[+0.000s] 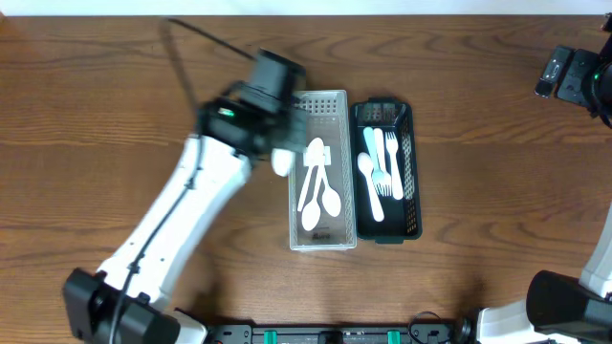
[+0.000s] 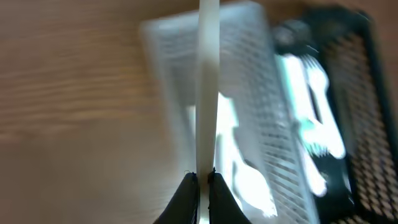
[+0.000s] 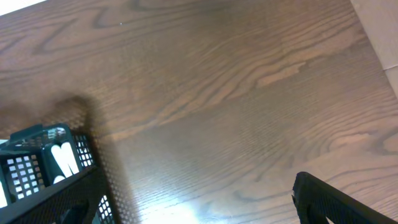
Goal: Pack container
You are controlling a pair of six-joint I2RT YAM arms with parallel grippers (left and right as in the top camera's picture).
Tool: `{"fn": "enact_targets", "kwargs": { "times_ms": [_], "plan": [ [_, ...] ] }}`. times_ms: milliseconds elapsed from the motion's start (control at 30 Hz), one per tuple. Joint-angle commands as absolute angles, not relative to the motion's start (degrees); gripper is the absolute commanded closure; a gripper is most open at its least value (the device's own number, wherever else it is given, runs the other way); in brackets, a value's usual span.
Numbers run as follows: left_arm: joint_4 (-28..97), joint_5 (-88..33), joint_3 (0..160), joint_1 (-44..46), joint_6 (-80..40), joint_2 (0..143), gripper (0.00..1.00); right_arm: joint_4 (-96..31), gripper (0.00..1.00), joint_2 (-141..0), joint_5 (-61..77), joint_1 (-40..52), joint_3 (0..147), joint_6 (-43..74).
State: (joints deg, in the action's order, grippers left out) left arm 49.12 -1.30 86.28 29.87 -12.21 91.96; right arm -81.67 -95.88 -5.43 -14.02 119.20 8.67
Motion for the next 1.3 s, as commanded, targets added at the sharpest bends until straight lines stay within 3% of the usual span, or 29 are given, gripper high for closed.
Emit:
{"fn": "enact_targets", "kwargs": {
  "times_ms": [0,567,633,767,1100,1267],
  "plan": [
    [48.3,-0.5,86.2,35.3,-11.1,94.2,0.94,-82.0,0.01,-97.4,-5.7,-14.3,118.8,8.1],
    [45.3,-0.5,86.1,36.4,-11.2,108.2,0.93,-79.7,0.01,-100.4,-4.1,-14.2,113.6,8.1],
    [45.3,-0.5,86.1,36.4,-11.2,109.1,0.73,-79.7,0.01,-100.4,-4.1,-14.2,113.6,8.1],
    [45.1,-0.4,86.1,36.4,-11.1,109.8,0.57,-79.7,0.01,-100.4,-4.1,-14.2,113.6,8.1],
    [47.3,9.3,90.9,36.0,-4.1,101.5,0.51,-76.3,0.01,-100.4,0.5,-13.1,113.6,8.0],
    [47.4,11.2,91.1,30.4,-4.7,93.0,0.47,-70.6,0.01,-100.4,3.9,-7.4,113.6,8.0]
  ]
}}
